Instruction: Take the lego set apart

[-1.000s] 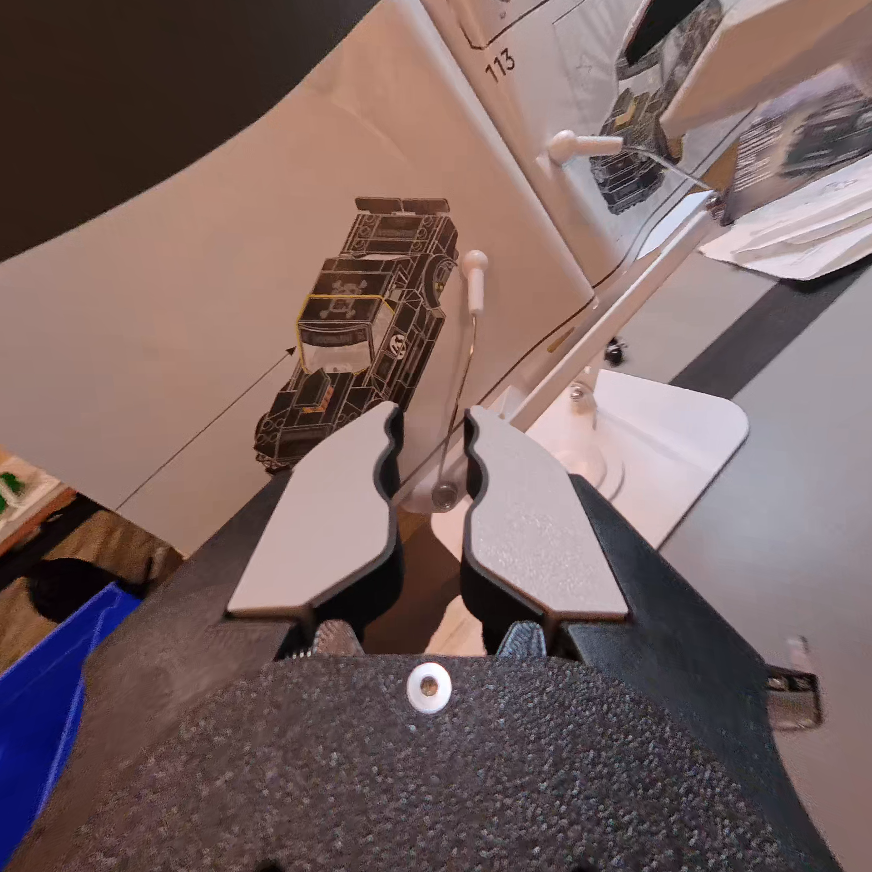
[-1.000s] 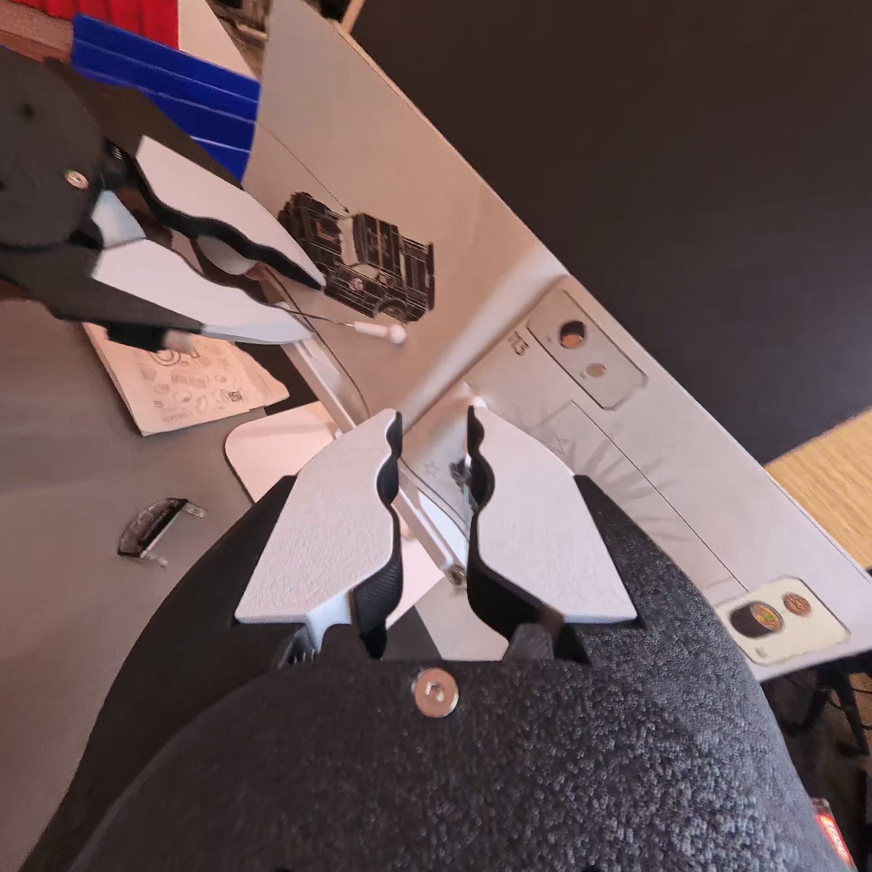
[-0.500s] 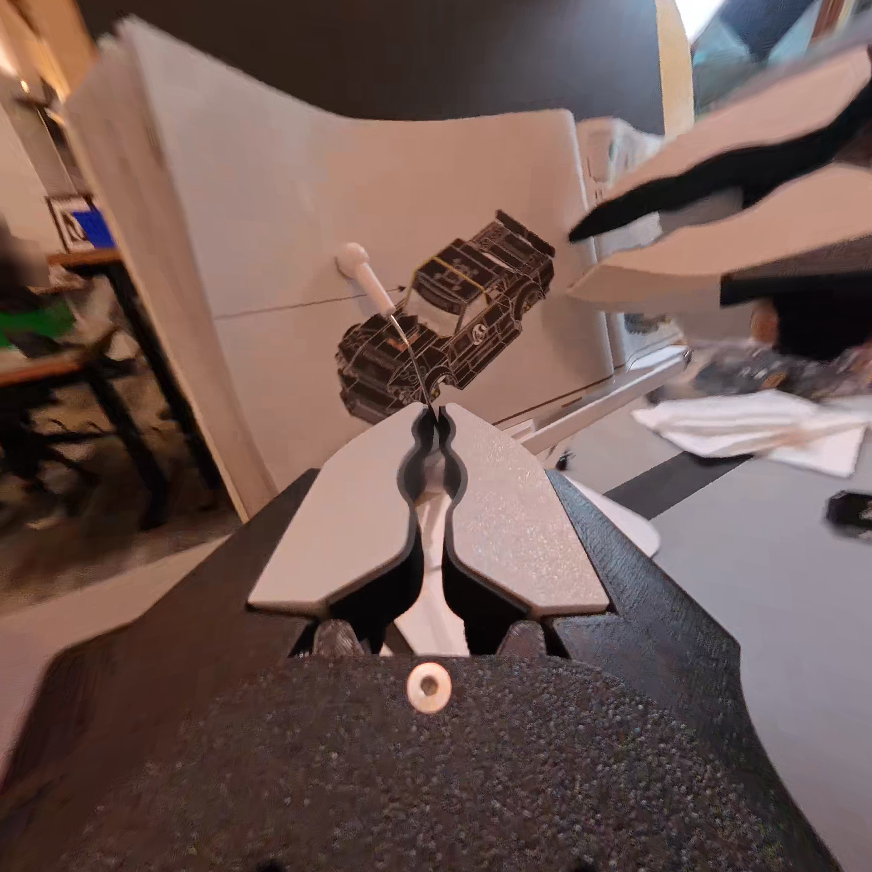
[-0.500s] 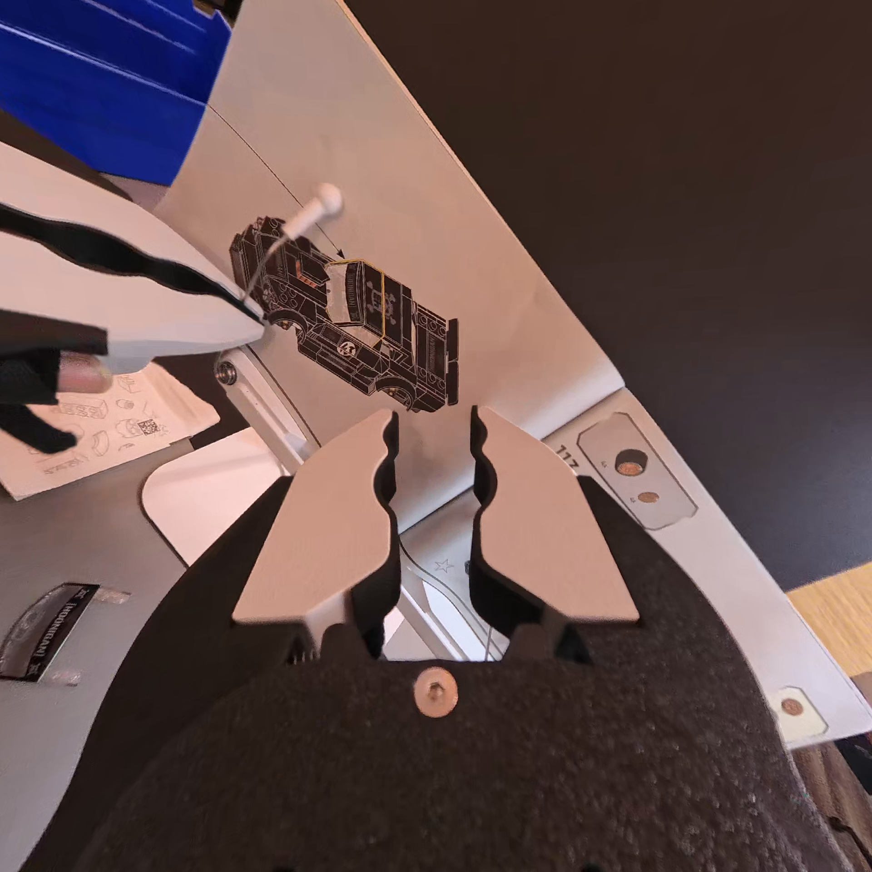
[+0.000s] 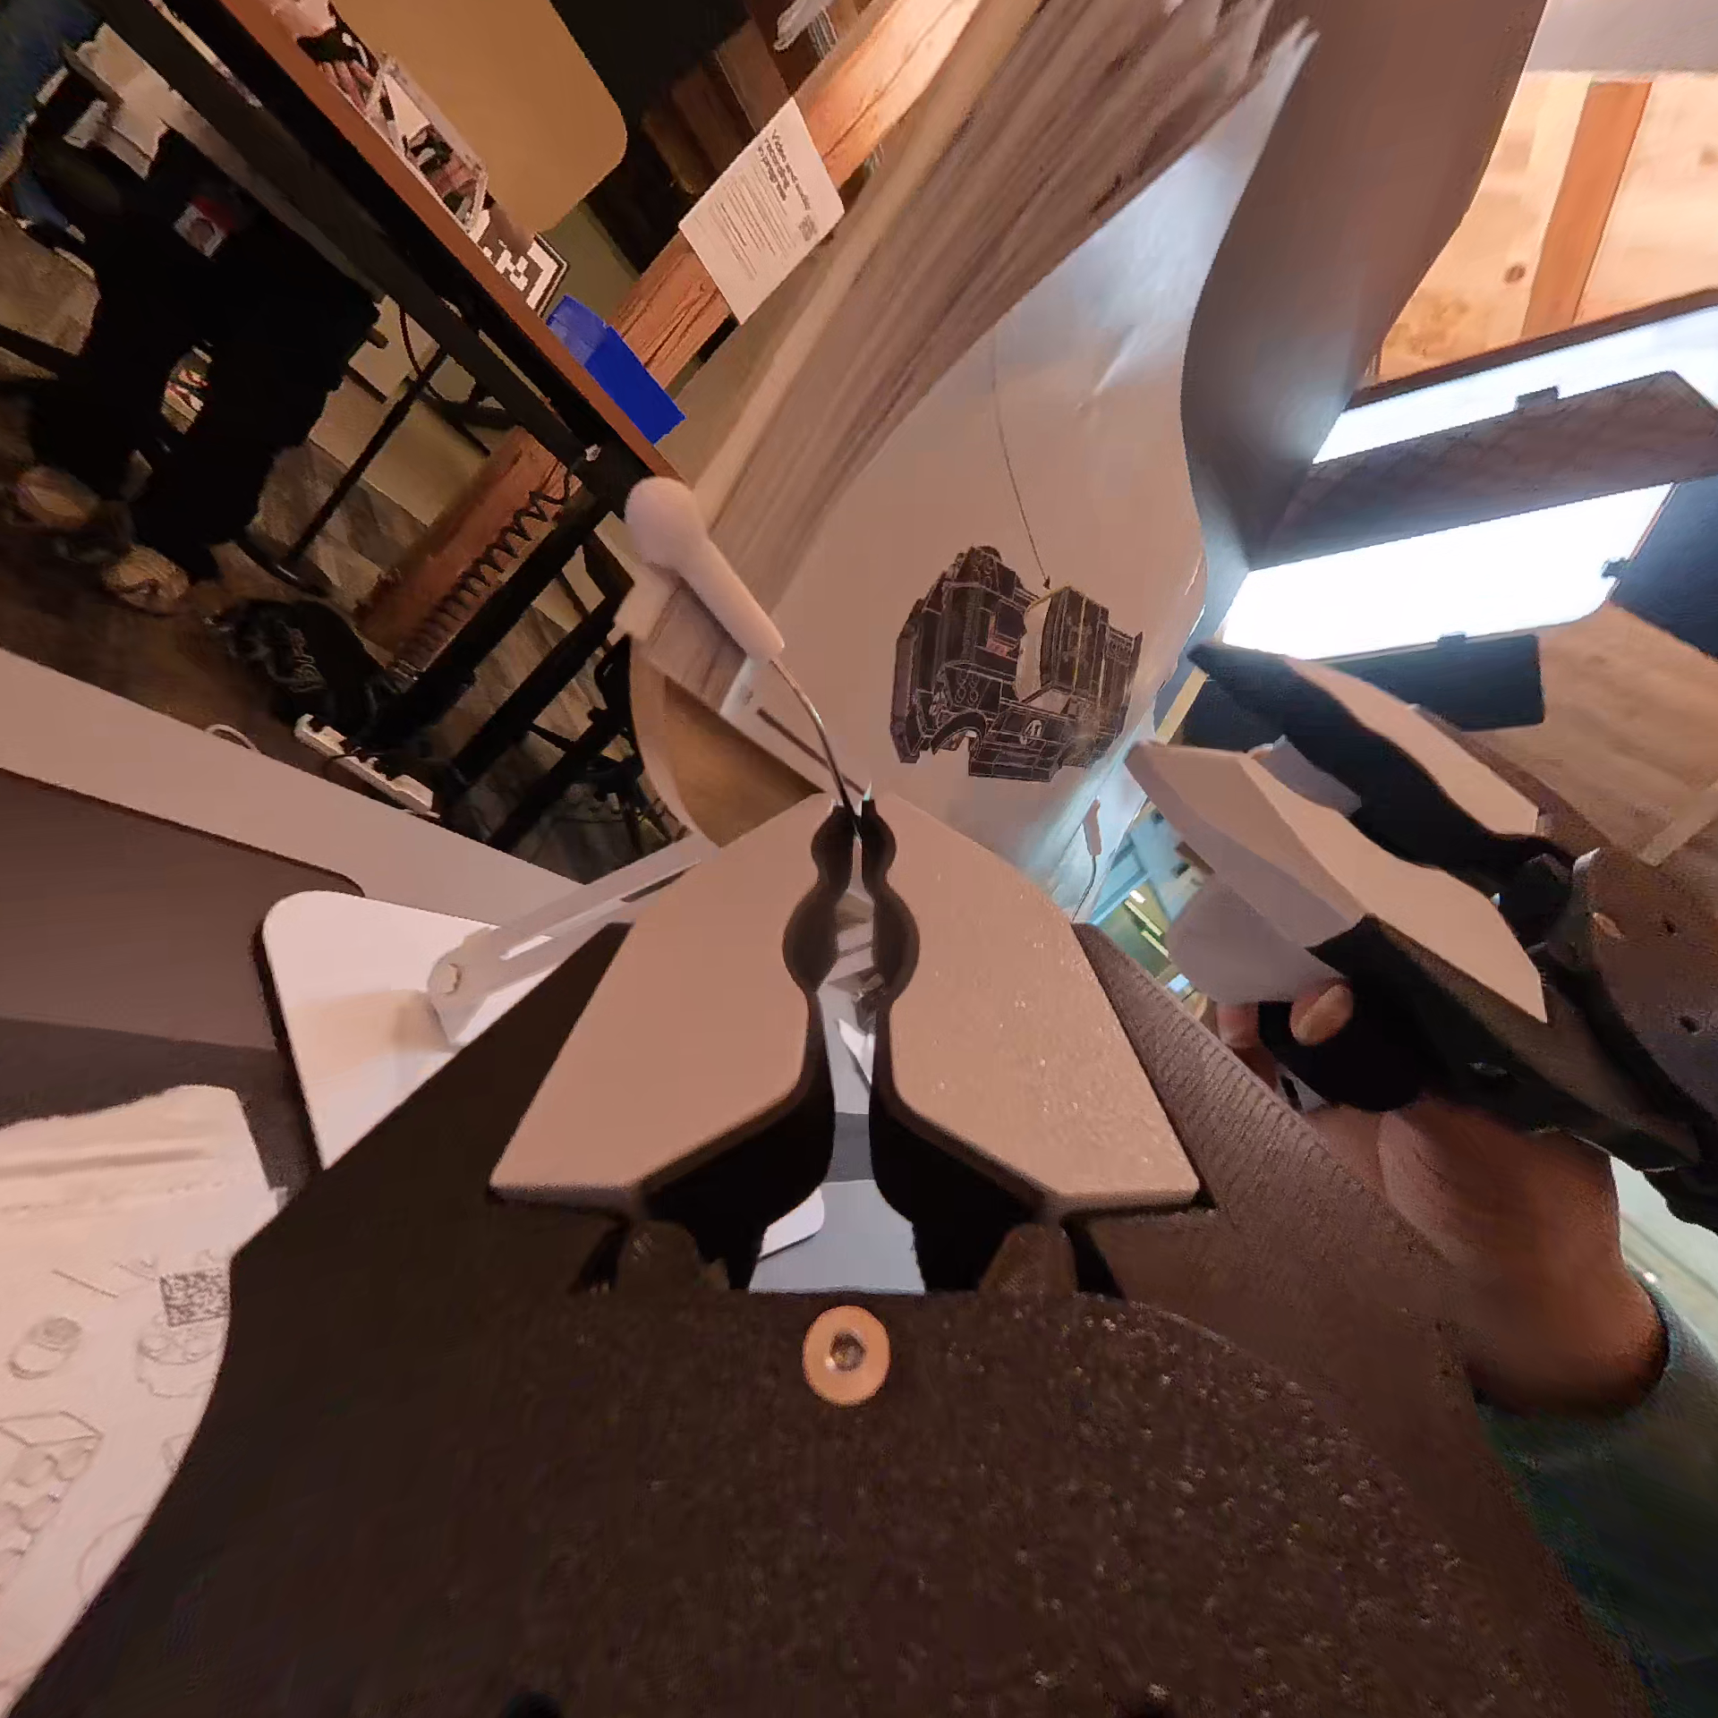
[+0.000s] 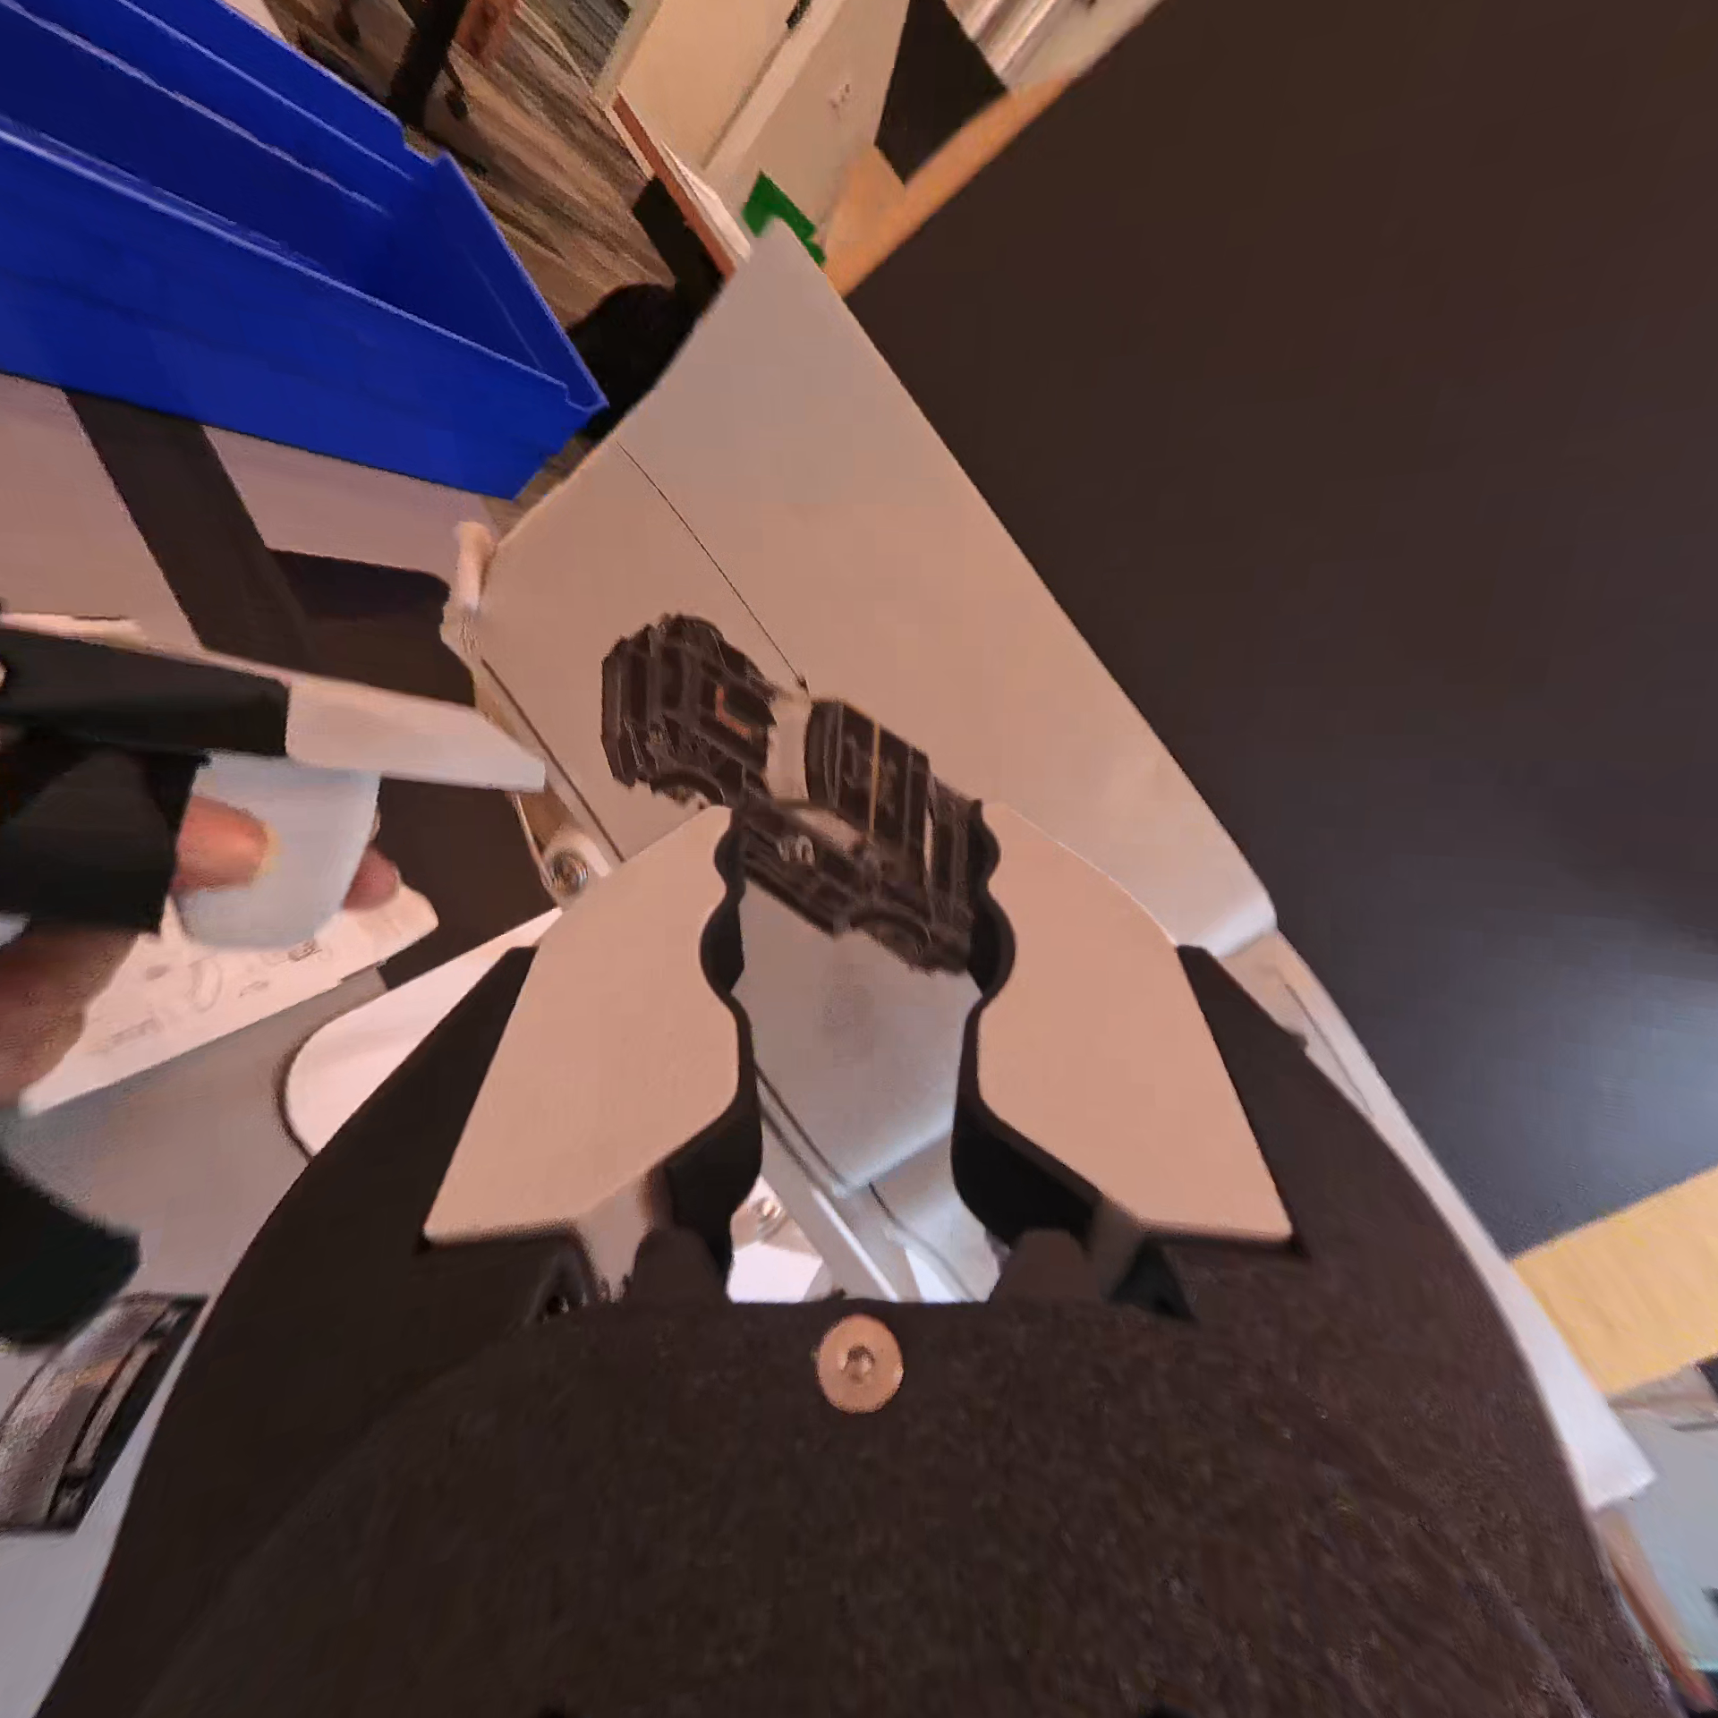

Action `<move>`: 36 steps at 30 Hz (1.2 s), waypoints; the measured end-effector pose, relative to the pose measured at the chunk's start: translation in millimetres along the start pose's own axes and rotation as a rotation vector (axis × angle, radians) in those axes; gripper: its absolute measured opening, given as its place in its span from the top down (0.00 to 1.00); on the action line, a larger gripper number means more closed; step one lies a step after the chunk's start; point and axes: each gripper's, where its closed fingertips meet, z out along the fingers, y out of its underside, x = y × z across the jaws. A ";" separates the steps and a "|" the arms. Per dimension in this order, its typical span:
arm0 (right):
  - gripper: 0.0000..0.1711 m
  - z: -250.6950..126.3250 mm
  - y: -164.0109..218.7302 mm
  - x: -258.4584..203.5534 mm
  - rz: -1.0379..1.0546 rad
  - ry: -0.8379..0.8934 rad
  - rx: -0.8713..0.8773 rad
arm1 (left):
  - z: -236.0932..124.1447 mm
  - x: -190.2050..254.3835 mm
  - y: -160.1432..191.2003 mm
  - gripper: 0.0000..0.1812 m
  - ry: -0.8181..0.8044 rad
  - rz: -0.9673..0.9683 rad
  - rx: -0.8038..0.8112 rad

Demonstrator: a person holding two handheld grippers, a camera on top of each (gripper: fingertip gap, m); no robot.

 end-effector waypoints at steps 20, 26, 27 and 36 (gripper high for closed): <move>0.75 23.9 -8.9 14.8 -0.005 0.167 -0.033 | -0.6 -0.9 0.6 0.98 0.044 0.027 -0.023; 0.53 49.2 -8.9 6.6 -0.036 0.130 -0.151 | -1.3 -0.5 0.5 0.98 0.044 0.034 -0.037; 0.54 50.2 -8.4 7.3 -0.027 0.124 -0.146 | -1.0 -1.2 0.9 0.98 0.043 0.031 -0.042; 0.86 41.1 0.5 21.2 0.001 0.140 -0.149 | -0.2 -1.1 0.4 0.98 0.050 0.024 -0.044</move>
